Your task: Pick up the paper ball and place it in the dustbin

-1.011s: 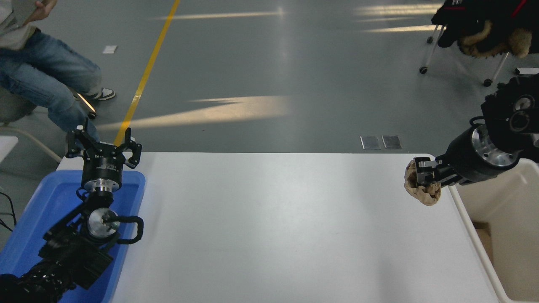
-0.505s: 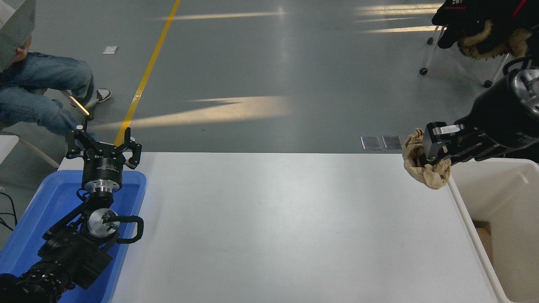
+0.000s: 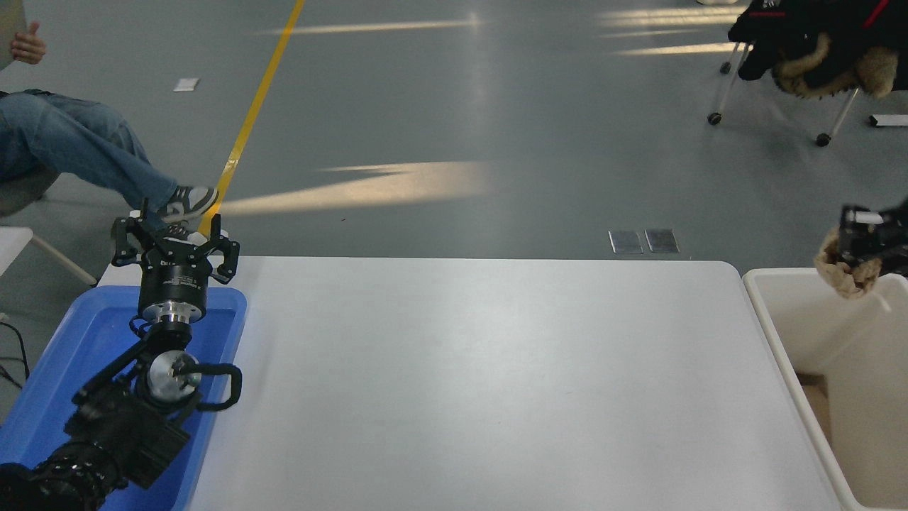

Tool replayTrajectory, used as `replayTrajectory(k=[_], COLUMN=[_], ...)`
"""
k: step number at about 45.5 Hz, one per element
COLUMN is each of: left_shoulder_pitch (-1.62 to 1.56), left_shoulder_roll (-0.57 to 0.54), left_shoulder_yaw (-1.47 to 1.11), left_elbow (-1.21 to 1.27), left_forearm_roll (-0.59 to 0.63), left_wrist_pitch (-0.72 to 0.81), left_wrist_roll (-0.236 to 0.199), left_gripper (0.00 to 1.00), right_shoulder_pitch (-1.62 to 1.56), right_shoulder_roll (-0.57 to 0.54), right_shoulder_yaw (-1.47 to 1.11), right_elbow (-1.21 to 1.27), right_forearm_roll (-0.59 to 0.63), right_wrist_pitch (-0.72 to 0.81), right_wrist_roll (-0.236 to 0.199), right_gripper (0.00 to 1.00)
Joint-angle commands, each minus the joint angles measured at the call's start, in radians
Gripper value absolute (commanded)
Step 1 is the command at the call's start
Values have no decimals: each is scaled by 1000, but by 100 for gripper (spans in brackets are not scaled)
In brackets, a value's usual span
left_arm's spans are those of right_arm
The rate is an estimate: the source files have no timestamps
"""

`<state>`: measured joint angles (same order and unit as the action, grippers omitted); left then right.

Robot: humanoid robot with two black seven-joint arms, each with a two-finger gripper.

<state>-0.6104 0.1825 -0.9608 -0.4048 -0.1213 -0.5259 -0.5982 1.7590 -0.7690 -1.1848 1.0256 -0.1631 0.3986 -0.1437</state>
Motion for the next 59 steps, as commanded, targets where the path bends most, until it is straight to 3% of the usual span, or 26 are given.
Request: replayTrajectory(k=[1,16,37,38,39,41,42,59], left_shoulder_pitch=[0,0,0,0,0,0,0,-2], left_shoulder_roll=[0,0,0,0,0,0,0,0], left_shoulder_yaw=[1,-1,1,1,-1,1,1,2], left_elbow=[1,0,0,0,0,0,0,0], left_forearm_roll=[0,0,0,0,0,0,0,2], left_wrist_pitch=[0,0,0,0,0,0,0,0], left_wrist_roll=[0,0,0,0,0,0,0,0], left_gripper=[99,99,99,99,99,99,99,99], right_shoulder_pitch=[-528,-995,-1093,-1096,-1096,-1098,-1096,-1087], right_shoulder_roll=[-33,120,249,255,260,264,266,261], right_shoulder_yaw=[215,539,577,577,577,576,576,619], right_elbow=[-352,-728,-806,-814,-819,-831,-835,-840], right_forearm_roll=[141,162,162,162,162,162,162,162], right_wrist_pitch=[-205,-285,-359,-359,-359,-362,-363,-350], right_wrist_roll=[-1,-1,-2,-2,-2,-2,-1,4], right_gripper=[0,0,0,2,23,81,100,100])
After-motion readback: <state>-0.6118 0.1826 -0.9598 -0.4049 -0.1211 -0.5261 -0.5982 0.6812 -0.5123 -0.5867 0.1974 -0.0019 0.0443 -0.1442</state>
